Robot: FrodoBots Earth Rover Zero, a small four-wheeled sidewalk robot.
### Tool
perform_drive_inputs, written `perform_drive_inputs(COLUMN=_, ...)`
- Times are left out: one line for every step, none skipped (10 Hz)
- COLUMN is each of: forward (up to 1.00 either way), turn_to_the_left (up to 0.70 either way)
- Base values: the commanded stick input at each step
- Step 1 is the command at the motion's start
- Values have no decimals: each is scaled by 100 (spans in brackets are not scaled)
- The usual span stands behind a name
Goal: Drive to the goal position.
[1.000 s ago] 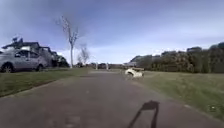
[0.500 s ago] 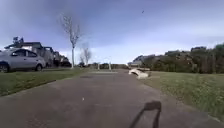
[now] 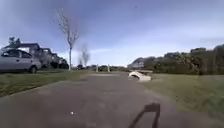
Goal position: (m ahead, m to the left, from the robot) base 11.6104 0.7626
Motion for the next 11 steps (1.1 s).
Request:
perform_drive_inputs(forward=100, turn_to_the_left=0)
perform_drive_inputs(forward=100, turn_to_the_left=0)
perform_drive_inputs(forward=100, turn_to_the_left=0)
perform_drive_inputs(forward=100, turn_to_the_left=0)
perform_drive_inputs(forward=100, turn_to_the_left=0)
perform_drive_inputs(forward=100, turn_to_the_left=0)
perform_drive_inputs(forward=100, turn_to_the_left=0)
perform_drive_inputs(forward=100, turn_to_the_left=0)
perform_drive_inputs(forward=100, turn_to_the_left=0)
perform_drive_inputs(forward=100, turn_to_the_left=0)
perform_drive_inputs(forward=100, turn_to_the_left=0)
